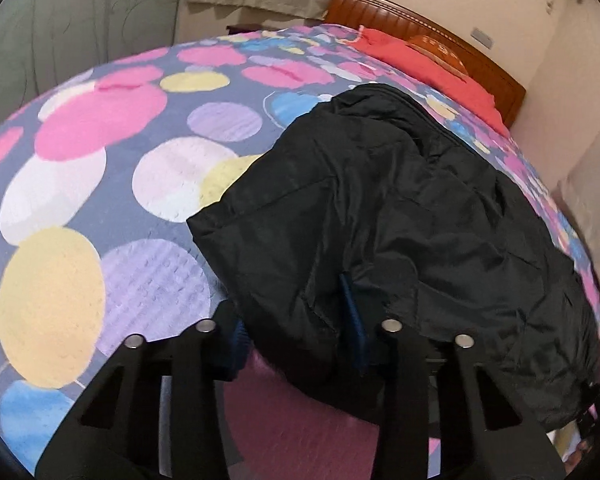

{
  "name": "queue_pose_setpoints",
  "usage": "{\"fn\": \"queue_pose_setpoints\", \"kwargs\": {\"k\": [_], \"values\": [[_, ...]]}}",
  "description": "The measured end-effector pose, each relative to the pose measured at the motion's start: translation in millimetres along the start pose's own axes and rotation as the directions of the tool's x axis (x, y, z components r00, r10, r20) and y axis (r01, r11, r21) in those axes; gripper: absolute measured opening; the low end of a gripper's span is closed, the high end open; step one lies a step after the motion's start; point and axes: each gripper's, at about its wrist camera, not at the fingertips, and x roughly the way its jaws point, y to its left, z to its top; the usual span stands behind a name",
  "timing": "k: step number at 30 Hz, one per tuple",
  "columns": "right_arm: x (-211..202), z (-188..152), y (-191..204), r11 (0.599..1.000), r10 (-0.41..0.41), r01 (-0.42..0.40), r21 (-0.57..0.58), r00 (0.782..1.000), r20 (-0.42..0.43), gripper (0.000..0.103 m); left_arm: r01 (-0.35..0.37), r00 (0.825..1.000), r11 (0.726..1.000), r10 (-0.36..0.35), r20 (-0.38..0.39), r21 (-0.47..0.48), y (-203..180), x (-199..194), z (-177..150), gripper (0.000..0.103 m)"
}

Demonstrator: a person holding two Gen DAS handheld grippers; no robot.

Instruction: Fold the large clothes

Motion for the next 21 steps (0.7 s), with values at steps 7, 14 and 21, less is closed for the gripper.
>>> {"fn": "queue_pose_setpoints", "kwargs": {"k": [7,14,21], "values": [[-19.1,-8.0,-5.4,1.0,0.022,-0.022,-0.007,1.0,-0.006,0.026,0.031,0.999,0.999,-0.031,-0.007,0.021,10.0,-23.2,-6.4,0.03],[-60.9,-40.7,-22.2,0.999,0.043,-0.044,-0.023,0.998,-0.037,0.026,0.039,0.999,0.998,-0.038,-0.014,0.04,36.3,-66.3,-38.8,0.029],[-103.2,-76.0,-39.4,0.997,0.059,-0.063,-0.046,0.995,-0.078,0.026,0.035,0.999,0.997,-0.032,-0.037,0.076,68.1,-114.2,-88.2,0.023]]}}
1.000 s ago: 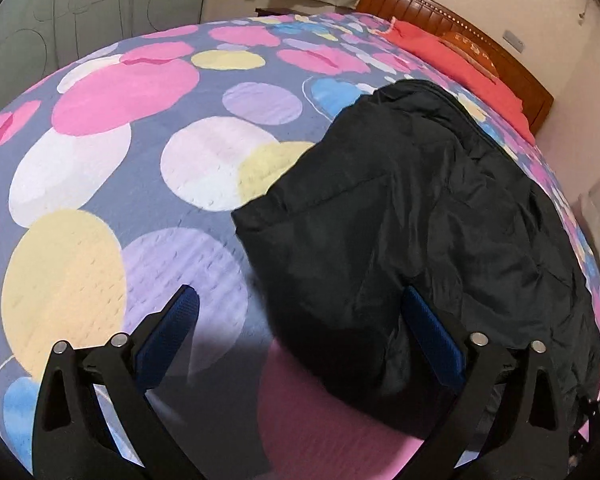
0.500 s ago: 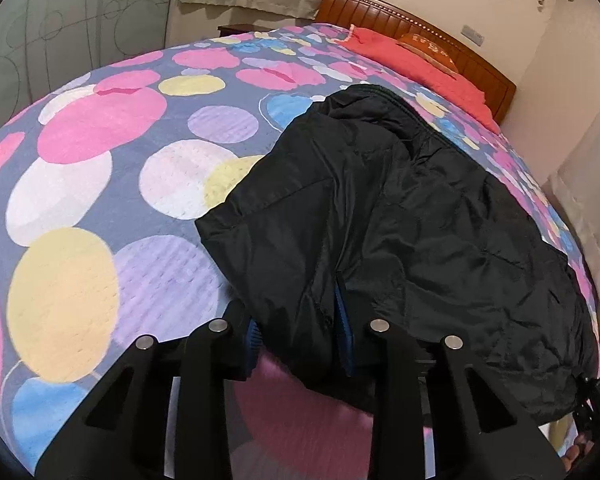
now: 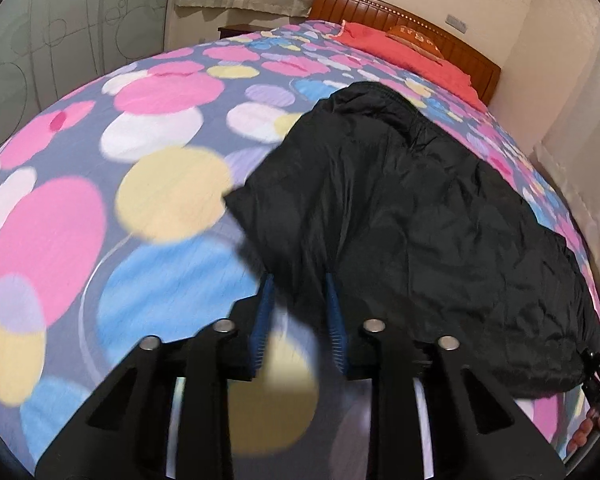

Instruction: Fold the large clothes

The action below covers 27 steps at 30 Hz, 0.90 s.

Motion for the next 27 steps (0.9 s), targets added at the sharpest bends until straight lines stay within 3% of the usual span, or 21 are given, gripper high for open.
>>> {"fn": "queue_pose_setpoints", "kwargs": {"k": [3,4,5,7,10,16,19,22,23,25,27], "values": [[-8.8,-13.1,-3.7,1.0,0.011,-0.011,-0.007,1.0,-0.01,0.026,0.024,0.999,1.0,-0.024,-0.02,-0.014,10.1,-3.2,-11.5,0.023],[-10.0,-14.4,-5.1,1.0,0.015,-0.015,-0.004,1.0,-0.009,0.026,0.021,1.0,0.999,-0.022,-0.014,-0.023,14.1,-3.8,-13.4,0.032],[-10.2,-15.0,-5.7,1.0,0.018,-0.018,0.002,1.0,-0.011,0.026,0.015,1.0,0.999,-0.016,-0.008,-0.045,19.8,-3.9,-12.5,0.061],[-9.3,-14.0,-5.6,1.0,0.022,-0.022,0.017,1.0,-0.009,0.026,0.053,0.998,0.993,-0.05,0.031,-0.101,28.5,-7.2,-9.2,0.089],[-7.4,-13.7,-3.0,1.0,0.01,-0.01,0.012,1.0,-0.006,0.027,0.135,0.991,0.975,-0.13,0.044,-0.174,37.5,-1.0,3.6,0.094],[-7.3,-14.6,-3.6,1.0,0.005,-0.005,0.013,1.0,-0.005,0.028,0.154,0.983,0.953,-0.174,-0.057,-0.263,48.5,52.5,24.9,0.095],[-5.8,-15.3,-3.5,1.0,-0.002,0.002,0.012,1.0,-0.006,0.029,0.17,0.983,0.962,-0.179,-0.026,-0.215,39.6,62.3,39.7,0.096],[-3.9,-15.3,-3.9,1.0,-0.009,0.009,0.012,1.0,-0.005,0.03,0.23,0.97,0.954,-0.242,-0.038,-0.191,35.2,72.1,51.8,0.096],[-3.0,-15.6,-3.8,1.0,-0.011,0.011,0.012,1.0,-0.005,0.03,0.246,0.964,0.952,-0.26,-0.056,-0.183,32.4,77.3,54.2,0.079],[-1.6,-15.6,-4.5,1.0,-0.012,0.012,0.014,1.0,-0.003,0.031,0.27,0.952,0.949,-0.289,-0.105,-0.164,26.2,87.3,54.7,0.055],[-0.1,-14.3,-4.2,1.0,-0.014,0.014,0.015,1.0,0.0,0.031,0.27,0.955,0.955,-0.282,-0.093,-0.123,17.3,82.6,53.6,0.044]]}}
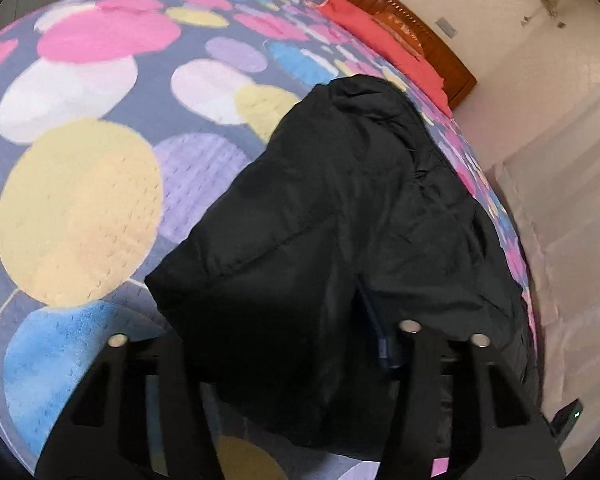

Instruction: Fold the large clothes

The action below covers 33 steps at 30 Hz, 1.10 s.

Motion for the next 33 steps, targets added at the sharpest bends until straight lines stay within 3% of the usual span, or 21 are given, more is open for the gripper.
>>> {"fn": "queue_pose_setpoints", "kwargs": {"k": [2,5,14,27,30,33], "values": [[1.0,1.0,0.4,1.0,-0.004,0.004,-0.002,1.0,0.005,0.031,-0.024,1.0,0.998,0.023,0.017,0.053,-8.2,-4.7,-4.7,0.035],[1.9,4.0,1.6,1.0,-0.015,0.015,-0.025,1.0,0.01,0.031,-0.027,0.999,0.997,0.025,0.029,0.074,-11.7,-14.2,-12.0,0.03],[-11.2,4.3,1.3,0.997,-0.019,0.019,-0.069,1.0,0.007,0.03,0.004,1.0,0.999,-0.004,0.015,0.042,-0.9,-50.6,-41.6,0.028],[-41.8,-22.6,-16.6,0.997,-0.003,-0.001,-0.072,0.999,-0.053,0.03,0.0,1.0,0.999,0.001,-0.017,0.039,19.2,-91.3,-88.6,0.03],[-40.6,-23.5,-21.1,0.999,0.012,-0.015,-0.046,0.998,-0.061,0.034,-0.046,0.999,0.998,0.047,-0.012,0.049,18.7,-90.9,-89.8,0.046],[-43.0,-24.0,-21.3,0.999,-0.005,0.002,-0.044,0.998,-0.065,0.038,-0.108,0.994,0.992,0.108,0.012,0.061,16.9,-95.8,-89.0,0.073]]}}
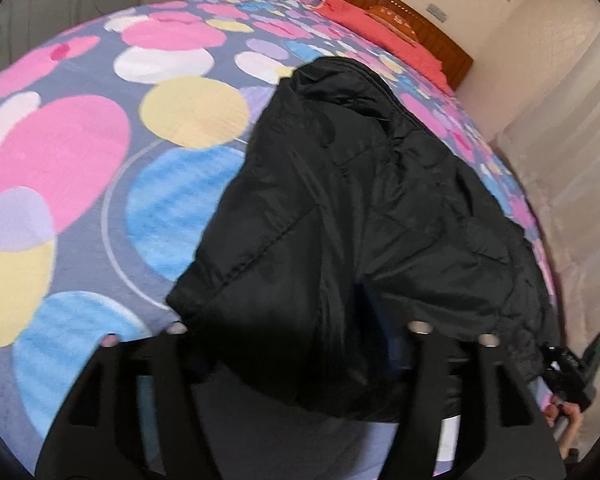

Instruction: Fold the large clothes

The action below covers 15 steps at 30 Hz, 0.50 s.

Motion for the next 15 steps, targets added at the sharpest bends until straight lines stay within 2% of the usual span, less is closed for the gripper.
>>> {"fn": "queue_pose_setpoints", "kwargs": {"k": [1,2,5,8,13,15], "values": [[-1.8,-0.5,-0.4,1.0,-0.008,0.008,-0.005,1.0,-0.001,0.041,-0.016,1.0,1.0,0.016,0.011,0.0,0.2,-2.8,0.0,0.086],[-3.0,-0.6,-0.6,1.0,-0.014,0.014,-0.008,1.0,-0.001,0.046,-0.036,0.999,0.999,0.036,0.025,-0.003,1.2,-6.6,0.4,0.09],[-12.6,-4.1,-1.5,0.998,-0.064,0.064,-0.028,0.998,0.004,0.061,-0.074,0.997,0.997,0.075,0.032,-0.016,8.1,-14.9,2.5,0.092],[-26.8,-7.4,-1.4,0.989,-0.129,0.13,-0.067,0.991,0.02,0.068,-0.092,0.996,0.995,0.093,0.016,-0.032,15.0,-21.8,2.1,0.093],[-52.1,-8.4,3.8,0.96,-0.233,0.242,-0.138,0.969,0.076,0.069,-0.096,0.995,0.995,0.097,0.017,-0.018,22.8,-35.6,4.0,0.093],[-61.4,-6.9,11.5,0.938,-0.286,0.303,-0.17,0.951,0.121,0.069,-0.104,0.994,0.994,0.104,0.024,0.011,22.1,-40.0,8.6,0.093]]}}
